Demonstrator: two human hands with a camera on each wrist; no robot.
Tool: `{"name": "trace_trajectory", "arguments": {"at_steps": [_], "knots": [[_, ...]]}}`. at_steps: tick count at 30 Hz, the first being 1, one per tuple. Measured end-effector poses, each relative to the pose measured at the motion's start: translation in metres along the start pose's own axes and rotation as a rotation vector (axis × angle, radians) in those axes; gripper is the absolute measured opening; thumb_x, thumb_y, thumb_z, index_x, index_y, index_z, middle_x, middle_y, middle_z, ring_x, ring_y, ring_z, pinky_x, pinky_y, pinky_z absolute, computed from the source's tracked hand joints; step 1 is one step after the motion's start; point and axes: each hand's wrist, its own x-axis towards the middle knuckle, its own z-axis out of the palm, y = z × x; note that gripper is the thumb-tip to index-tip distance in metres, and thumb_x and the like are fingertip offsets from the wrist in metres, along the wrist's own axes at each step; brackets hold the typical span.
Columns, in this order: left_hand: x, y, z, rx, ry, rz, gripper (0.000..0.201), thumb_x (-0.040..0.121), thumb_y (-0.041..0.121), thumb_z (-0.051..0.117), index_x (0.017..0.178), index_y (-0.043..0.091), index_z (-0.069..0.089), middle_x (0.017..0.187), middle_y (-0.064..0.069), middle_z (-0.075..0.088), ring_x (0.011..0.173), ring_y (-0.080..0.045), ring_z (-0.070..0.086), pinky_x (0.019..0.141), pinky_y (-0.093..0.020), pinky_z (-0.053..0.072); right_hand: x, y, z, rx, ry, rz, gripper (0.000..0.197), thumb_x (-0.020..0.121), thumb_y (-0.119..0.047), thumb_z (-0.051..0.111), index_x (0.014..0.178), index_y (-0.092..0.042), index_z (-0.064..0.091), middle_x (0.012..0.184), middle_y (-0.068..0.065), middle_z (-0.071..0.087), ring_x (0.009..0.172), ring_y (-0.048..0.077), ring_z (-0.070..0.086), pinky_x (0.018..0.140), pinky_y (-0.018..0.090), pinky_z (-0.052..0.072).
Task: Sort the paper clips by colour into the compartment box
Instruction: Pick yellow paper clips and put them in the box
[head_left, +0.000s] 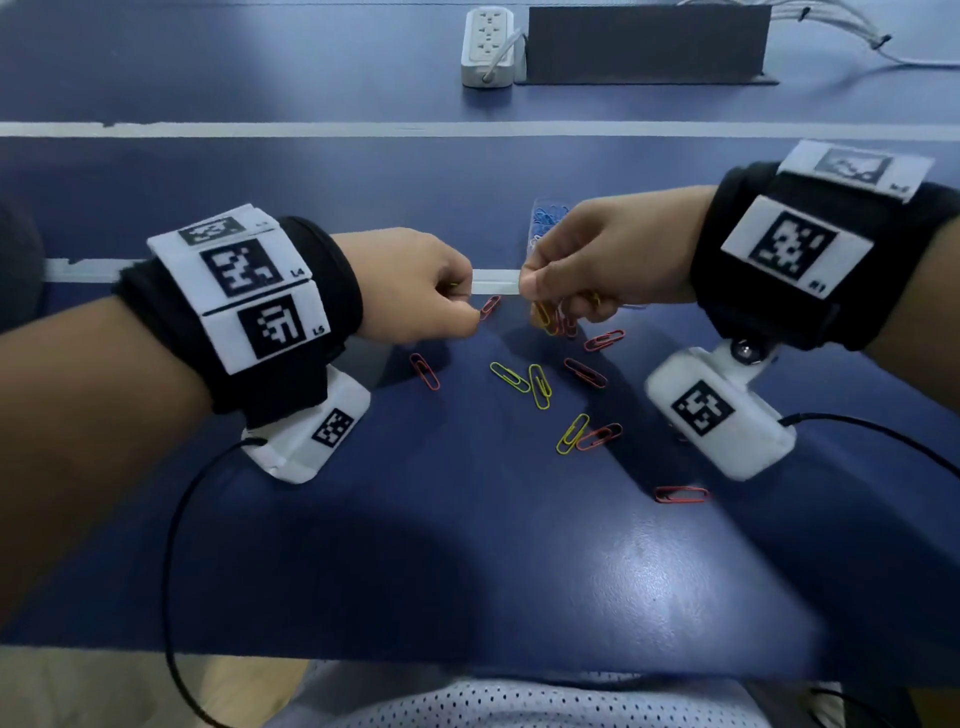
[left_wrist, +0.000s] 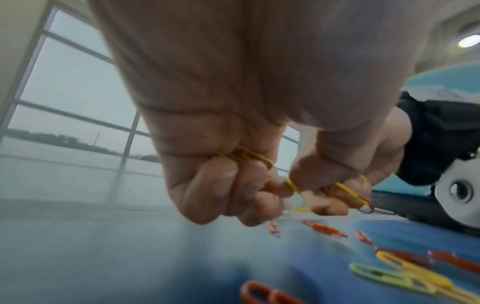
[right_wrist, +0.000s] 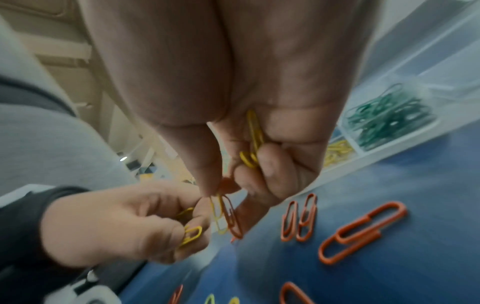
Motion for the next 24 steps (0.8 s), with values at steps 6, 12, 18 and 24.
{"name": "trace_trajectory", "arguments": {"at_steps": [6,12,18,24], "knots": [[0.007,0.01,-0.002,-0.101,-0.029,0.031,0.008,0.082,0.025,0.051,0.076,0.02,0.05,0.062,0.005,0.053,0.053,-0.013,0.045,0.062,-0.028,0.04,-0.002,0.011,-0.004,0.338,-0.038,0.044,0.018,0.095,-0.015,0.046,0.079,-0.008,0.05,0.082,0.015,0.07,0.054,0.016,0.043,0.052,0.025,0.033],[0.014,0.016,-0.001,-0.292,-0.08,0.032,0.021,0.085,0.016,0.045,0.09,0.029,0.062,0.058,0.011,0.056,0.051,-0.015,0.046,0.054,-0.02,0.044,0.0,0.013,0.004,0.35,0.024,-0.019,0.024,0.095,-0.015,0.047,0.073,-0.01,0.055,0.074,0.008,0.049,0.054,0.012,0.033,0.051,0.025,0.024],[0.018,0.022,-0.002,-0.4,-0.131,0.028,0.026,0.083,0.012,0.04,0.065,0.02,0.056,0.058,0.001,0.044,0.049,-0.016,0.035,0.049,-0.022,0.036,-0.005,0.015,0.002,0.321,0.03,-0.051,0.025,0.096,-0.013,0.045,0.075,-0.009,0.057,0.074,0.009,0.057,0.052,0.013,0.032,0.05,0.024,0.024],[0.024,0.023,-0.001,-0.459,-0.146,0.089,0.018,0.085,0.029,0.062,0.073,0.015,0.06,0.063,-0.005,0.044,0.058,-0.021,0.039,0.051,-0.023,0.038,-0.008,0.022,0.001,0.359,0.071,-0.052,0.024,0.097,-0.012,0.044,0.074,-0.012,0.052,0.069,0.006,0.058,0.048,0.01,0.033,0.045,0.02,0.024]]}}
